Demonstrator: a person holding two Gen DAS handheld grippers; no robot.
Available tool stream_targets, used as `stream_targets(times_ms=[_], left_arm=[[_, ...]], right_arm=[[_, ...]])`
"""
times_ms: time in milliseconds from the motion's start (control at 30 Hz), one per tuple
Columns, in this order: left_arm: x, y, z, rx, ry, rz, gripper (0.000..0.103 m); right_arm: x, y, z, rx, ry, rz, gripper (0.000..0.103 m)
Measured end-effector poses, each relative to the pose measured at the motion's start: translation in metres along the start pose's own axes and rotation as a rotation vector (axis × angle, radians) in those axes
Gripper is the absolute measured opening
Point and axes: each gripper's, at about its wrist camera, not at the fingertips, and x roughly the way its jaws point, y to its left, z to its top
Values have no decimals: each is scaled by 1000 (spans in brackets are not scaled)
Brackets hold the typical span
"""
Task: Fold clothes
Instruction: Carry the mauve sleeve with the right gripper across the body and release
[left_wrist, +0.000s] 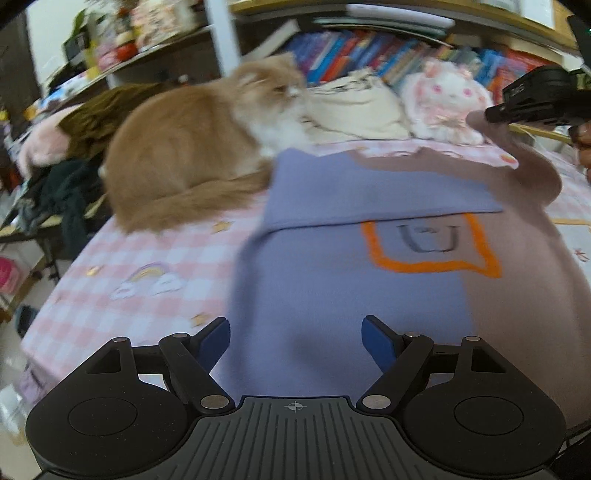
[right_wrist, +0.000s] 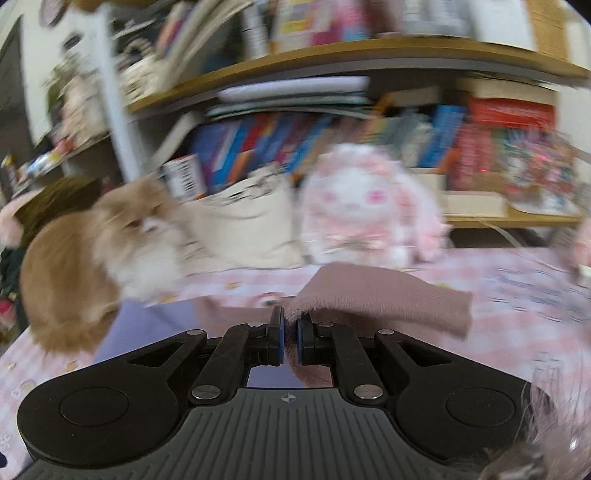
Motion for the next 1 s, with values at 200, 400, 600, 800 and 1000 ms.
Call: stream_targets(times_ms=[200,400,600,800,1000], left_arm=[[-9,46,-15,-40,8,44,81],[-17,82,-29,-59,20,66,81],[-12,102,-27,-66,5,26,81],[-2,102,-20,-35,-18,-43,81],[6,101,-15,-19,-37,-88,81]], right_arm=[[54,69,-26,-175,120,-10,13],[71,96,-41,-190,137,-18,50],[76,154,-61,-620,237,28,69],[57,153,-65,-595,234,3,70],[21,127,-62,-340,238,29,70]])
